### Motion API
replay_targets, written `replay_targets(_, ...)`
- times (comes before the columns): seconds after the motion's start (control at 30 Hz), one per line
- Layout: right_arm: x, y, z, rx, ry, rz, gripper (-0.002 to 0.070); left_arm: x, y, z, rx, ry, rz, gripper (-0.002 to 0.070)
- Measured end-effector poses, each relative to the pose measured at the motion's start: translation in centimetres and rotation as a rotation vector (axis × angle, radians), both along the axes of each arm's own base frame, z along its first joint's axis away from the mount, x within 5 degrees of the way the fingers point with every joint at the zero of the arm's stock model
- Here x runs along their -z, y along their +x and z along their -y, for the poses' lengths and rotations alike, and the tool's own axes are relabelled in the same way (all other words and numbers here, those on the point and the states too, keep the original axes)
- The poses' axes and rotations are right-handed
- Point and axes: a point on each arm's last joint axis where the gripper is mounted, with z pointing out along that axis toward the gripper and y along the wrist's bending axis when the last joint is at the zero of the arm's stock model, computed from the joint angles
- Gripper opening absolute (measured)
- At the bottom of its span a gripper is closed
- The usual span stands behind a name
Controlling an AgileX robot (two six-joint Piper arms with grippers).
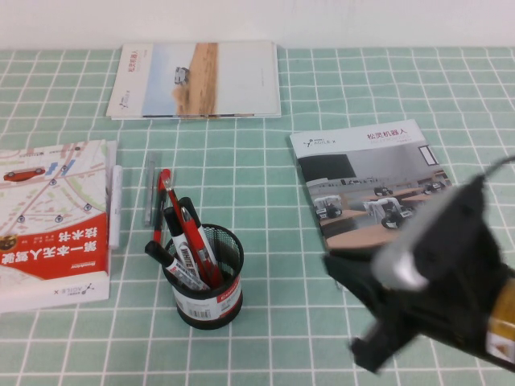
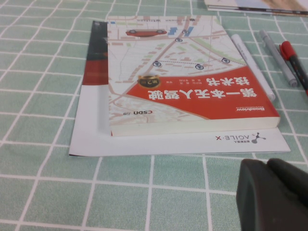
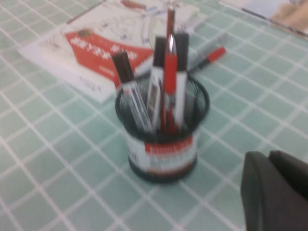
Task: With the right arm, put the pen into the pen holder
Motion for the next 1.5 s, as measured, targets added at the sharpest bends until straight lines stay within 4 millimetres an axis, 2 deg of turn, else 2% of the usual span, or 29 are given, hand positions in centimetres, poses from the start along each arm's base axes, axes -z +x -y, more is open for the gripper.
replay_targets(0.13,0.2,-1.8,2.4,0.021,-0.027,-0.014,-0.0017,0.0,0.0,0.0,0.000,0.000,0.000,-0.0004)
replay_targets(0.27,0.8,-2.9,3.7,0.027,-0.039,-0.019,-0.0018,0.0,0.0,0.0,0.000,0.000,0.000,-0.0004)
replay_targets(0.5,4.0,-3.4,5.4,0.060,-0.059,-0.046,-0.0019,0.0,0.0,0.0,0.000,0.000,0.000,-0.0004)
replay_targets(0.67,5.5,-3.6,6.5,0.110,-0.020,-0.076,-0.0019,0.0,0.0,0.0,0.000,0.000,0.000,-0.0004)
replay_targets(0.8,5.7,-3.7,8.4,0.204,0.012,-0.055,-0.0019,0.0,0.0,0.0,0.000,0.000,0.000,-0.0004)
replay_targets(0.9,6.2,-4.0,10.6,0.325,0.041,-0.024,-0.0019,0.0,0.0,0.0,0.000,0.000,0.000,-0.0004)
replay_targets(1.03,7.2,-5.1,13.6,0.500,0.083,0.042,-0.0019,0.0,0.0,0.0,0.000,0.000,0.000,-0.0004)
replay_targets(1.13,8.3,-6.2,15.0,0.599,0.105,0.085,-0.0019,0.0,0.0,0.0,0.000,0.000,0.000,-0.0004)
replay_targets(1.3,8.5,-7.4,16.2,0.708,0.129,0.150,-0.0019,0.0,0.0,0.0,0.000,0.000,0.000,-0.0004)
replay_targets(1.5,8.7,-8.7,16.8,0.744,0.130,0.167,-0.0019,0.0,0.0,0.0,0.000,0.000,0.000,-0.0004)
